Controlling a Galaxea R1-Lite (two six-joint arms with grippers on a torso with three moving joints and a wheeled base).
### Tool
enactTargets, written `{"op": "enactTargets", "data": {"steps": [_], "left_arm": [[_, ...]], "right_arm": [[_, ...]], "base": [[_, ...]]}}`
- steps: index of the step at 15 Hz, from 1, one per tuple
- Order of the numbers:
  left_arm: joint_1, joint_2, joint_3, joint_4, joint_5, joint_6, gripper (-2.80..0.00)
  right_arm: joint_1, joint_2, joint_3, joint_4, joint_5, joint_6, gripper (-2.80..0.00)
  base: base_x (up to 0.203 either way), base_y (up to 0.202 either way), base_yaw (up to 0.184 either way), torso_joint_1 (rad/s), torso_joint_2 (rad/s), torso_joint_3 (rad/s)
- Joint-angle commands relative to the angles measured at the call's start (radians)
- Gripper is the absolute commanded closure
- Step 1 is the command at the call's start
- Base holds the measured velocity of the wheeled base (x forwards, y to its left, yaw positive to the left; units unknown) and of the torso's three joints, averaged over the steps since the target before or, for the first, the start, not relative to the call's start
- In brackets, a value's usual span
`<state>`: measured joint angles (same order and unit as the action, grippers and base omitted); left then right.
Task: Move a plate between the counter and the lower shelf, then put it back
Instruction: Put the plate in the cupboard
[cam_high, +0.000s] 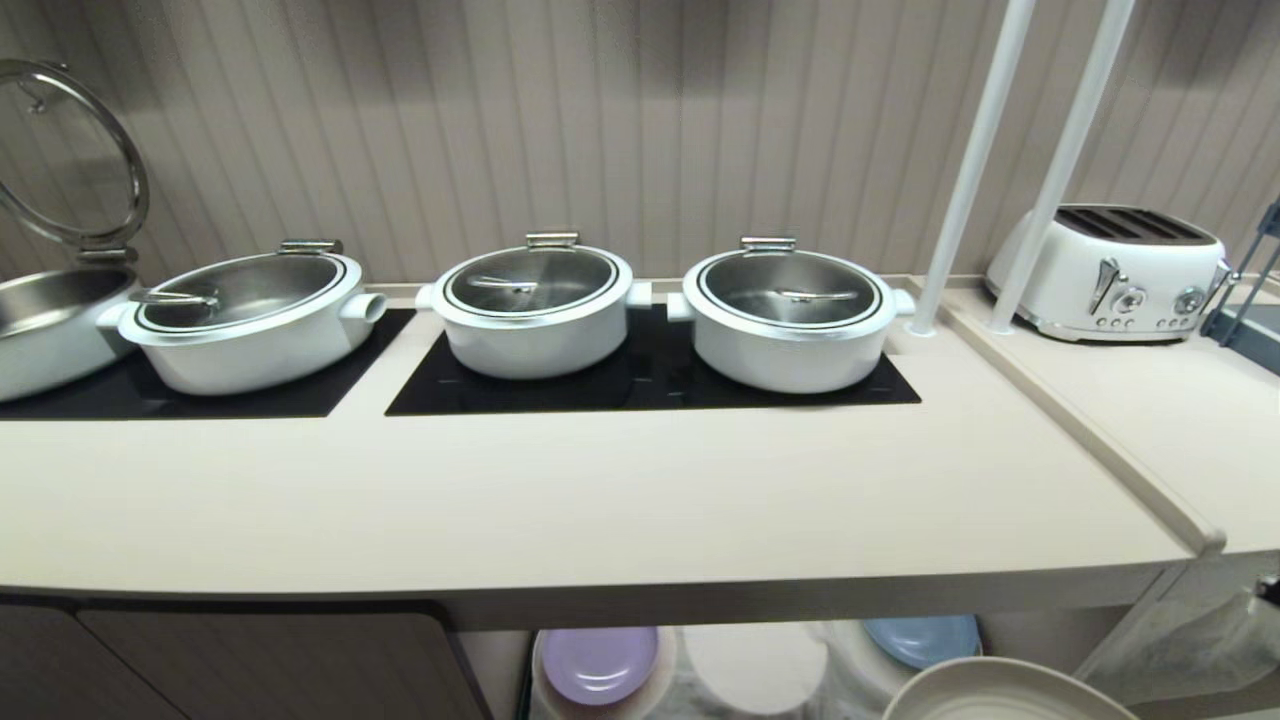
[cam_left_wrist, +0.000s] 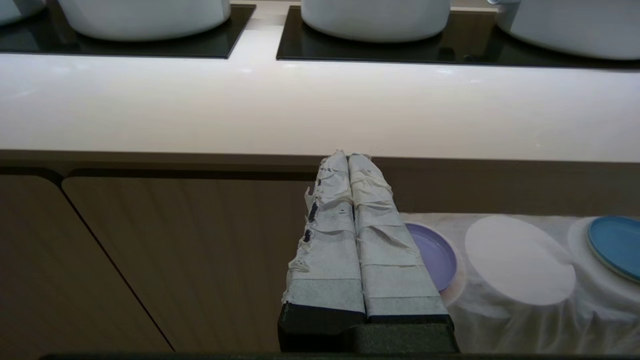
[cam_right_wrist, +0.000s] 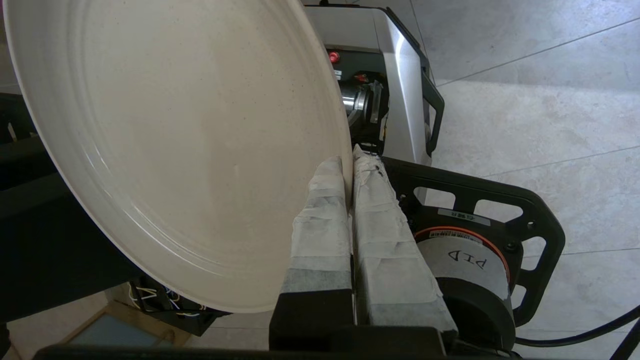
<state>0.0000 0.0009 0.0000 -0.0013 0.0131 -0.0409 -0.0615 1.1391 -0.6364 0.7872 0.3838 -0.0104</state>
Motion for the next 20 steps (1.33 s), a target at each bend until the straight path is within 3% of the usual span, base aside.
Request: {"op": "enactTargets", "data": {"steps": [1, 20], "left_arm": [[0.001, 0.001, 0.0, 0.0, 0.001, -0.001, 0.0], [0.0, 0.001, 0.0, 0.0, 0.001, -0.001, 0.0]], "right_arm": [[0.0, -0.009, 0.001, 0.006, 0.004, 0.0, 0.0], [0.0, -0.007, 0.006, 0.023, 0.006, 0.0, 0.0]], "base": [[0.0, 0.0, 0.0, -0.13, 0.29, 0.154], [0.0, 0.0, 0.0, -0.164, 0.36, 0.186]]}}
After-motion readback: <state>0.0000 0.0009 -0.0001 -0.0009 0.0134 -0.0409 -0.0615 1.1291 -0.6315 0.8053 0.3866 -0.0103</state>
